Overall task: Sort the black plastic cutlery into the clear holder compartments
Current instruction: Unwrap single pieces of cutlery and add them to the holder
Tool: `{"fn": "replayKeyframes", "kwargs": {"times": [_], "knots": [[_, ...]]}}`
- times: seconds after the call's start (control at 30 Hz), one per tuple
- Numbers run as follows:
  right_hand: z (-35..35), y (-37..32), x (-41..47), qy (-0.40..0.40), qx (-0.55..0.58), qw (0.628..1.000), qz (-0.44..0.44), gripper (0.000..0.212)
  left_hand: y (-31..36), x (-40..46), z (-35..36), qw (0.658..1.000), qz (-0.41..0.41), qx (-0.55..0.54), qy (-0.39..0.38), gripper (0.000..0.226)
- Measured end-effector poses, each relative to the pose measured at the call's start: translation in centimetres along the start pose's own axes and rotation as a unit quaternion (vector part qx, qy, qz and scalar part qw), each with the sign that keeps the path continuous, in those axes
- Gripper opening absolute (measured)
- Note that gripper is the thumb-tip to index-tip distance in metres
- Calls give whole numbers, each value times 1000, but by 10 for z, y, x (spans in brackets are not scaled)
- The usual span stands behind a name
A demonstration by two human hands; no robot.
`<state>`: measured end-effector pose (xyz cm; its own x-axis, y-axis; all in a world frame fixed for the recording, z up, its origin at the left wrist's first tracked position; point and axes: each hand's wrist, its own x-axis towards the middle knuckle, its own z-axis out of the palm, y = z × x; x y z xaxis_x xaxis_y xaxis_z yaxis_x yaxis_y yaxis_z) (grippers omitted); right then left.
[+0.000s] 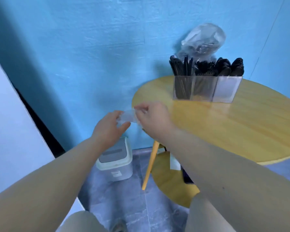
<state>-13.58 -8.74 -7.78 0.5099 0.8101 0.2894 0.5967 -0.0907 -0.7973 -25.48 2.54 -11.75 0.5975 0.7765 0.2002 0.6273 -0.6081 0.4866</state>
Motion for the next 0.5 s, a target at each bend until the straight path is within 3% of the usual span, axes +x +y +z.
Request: {"fn": "replayKeyframes", "kwargs": {"times": [0.2, 0.37, 0.5], "knots": [[117, 21, -9, -41, -133, 990, -5, 30, -123, -8, 29, 998, -27, -12, -54, 59], [182, 96, 10, -53, -165, 983, 54, 29, -204, 4, 96, 992, -60, -11, -112, 49], [234, 150, 34, -75, -157, 979, 105, 28, -262, 28, 148, 986, -76, 1, -146, 59]]}}
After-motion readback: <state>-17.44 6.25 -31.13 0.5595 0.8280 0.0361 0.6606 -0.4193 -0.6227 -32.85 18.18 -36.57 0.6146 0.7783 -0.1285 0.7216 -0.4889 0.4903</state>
